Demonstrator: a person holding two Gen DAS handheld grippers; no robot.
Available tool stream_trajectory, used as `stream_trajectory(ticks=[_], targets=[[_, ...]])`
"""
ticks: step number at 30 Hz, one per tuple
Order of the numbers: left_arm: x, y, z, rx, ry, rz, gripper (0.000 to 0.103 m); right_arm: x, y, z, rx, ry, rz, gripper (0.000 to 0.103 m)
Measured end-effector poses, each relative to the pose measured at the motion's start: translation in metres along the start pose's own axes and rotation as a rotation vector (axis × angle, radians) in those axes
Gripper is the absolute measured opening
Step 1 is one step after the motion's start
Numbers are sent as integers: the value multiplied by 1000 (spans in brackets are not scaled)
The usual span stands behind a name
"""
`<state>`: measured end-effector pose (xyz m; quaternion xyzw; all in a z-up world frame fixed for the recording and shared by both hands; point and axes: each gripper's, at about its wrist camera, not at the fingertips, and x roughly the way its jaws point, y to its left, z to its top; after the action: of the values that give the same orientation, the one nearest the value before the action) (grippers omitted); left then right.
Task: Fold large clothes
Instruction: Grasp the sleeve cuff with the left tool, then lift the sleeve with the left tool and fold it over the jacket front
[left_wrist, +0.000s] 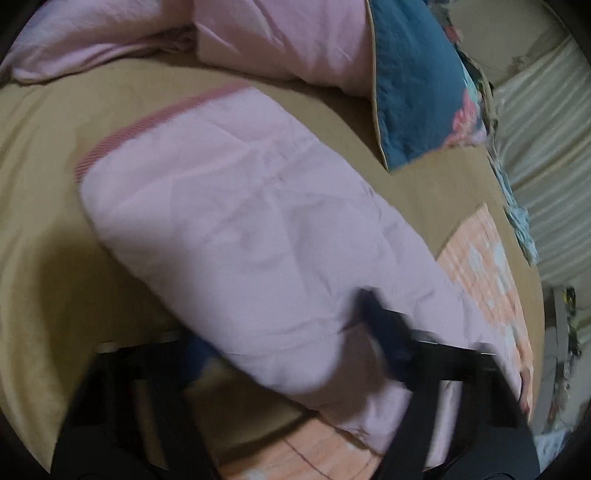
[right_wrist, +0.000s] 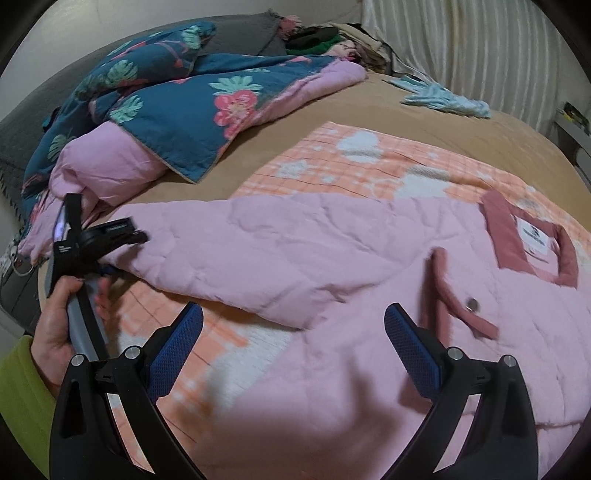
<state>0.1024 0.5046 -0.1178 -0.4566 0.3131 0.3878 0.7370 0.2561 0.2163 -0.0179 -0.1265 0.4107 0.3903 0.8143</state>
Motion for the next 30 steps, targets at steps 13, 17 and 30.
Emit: stream_trajectory(ticks=[13,17,30], targets=[[-97,-43,6,108,-197,-185,10,-67,-78,-20,129,-86,-95,98],[-131,-65,-9,158,-259,-256,9,-88,-99,-24,152,-116,-139,98],[-218,-146,-58,356,-368,-373,9,-154,-140,-48,165,-166,-203,98]])
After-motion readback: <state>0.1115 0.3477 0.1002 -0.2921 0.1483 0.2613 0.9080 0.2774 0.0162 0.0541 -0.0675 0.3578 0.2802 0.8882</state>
